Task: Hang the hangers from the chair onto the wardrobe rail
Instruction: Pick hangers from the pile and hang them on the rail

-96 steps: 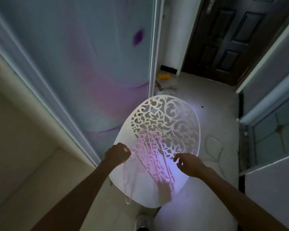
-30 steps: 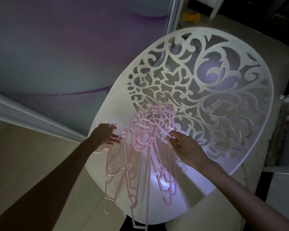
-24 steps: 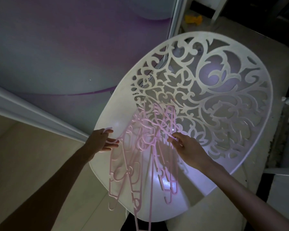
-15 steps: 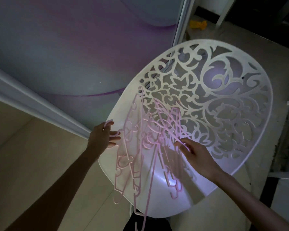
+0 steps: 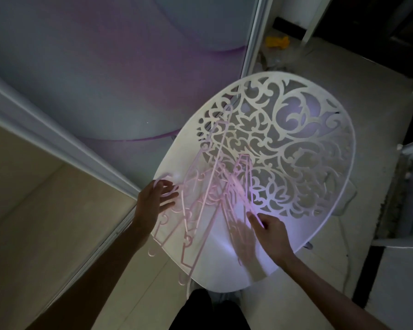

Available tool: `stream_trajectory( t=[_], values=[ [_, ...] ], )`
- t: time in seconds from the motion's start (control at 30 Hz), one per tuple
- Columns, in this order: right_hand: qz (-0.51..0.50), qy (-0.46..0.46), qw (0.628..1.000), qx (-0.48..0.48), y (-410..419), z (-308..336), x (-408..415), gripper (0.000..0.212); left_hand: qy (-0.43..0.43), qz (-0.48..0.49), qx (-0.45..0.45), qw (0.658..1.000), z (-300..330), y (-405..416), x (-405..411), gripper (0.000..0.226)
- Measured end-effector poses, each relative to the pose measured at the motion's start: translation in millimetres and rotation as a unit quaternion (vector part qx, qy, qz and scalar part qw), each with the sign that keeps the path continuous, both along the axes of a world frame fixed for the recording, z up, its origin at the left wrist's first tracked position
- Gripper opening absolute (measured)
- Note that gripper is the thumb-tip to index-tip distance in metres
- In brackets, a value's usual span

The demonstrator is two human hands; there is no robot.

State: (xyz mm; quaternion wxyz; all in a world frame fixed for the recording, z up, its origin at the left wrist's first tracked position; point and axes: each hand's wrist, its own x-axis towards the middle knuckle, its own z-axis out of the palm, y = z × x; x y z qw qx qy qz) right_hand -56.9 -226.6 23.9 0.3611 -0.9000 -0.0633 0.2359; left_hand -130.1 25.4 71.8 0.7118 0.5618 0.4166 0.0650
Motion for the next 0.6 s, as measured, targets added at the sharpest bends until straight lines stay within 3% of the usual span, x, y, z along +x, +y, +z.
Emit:
stream_trajectory(
  t=[0.17,0.27,0.5,0.6],
  values=[
    [-0.032,0.011,0.999,0.039,9.9,-17.8,-13.7,0.049,-0.048,0.111,-0.084,0.989,-5.4,3.7,-22.5,0.028],
    [0.017,0.022,0.999,0.046,18.6,-34.8,-23.5,0.018,-0.061,0.167,-0.132,0.975,-23.6,2.7,-41.8,0.027],
    [0.185,0.017,0.982,-0.046,50.7,-103.1,-31.7,0.048,-0.087,0.261,-0.226,0.935,-75.4,-0.5,-76.4,0.029],
    [0.213,0.014,0.974,-0.076,50.8,-126.4,-42.9,0.042,-0.100,0.293,-0.262,0.914,-96.8,2.2,-90.7,0.030]
  ],
)
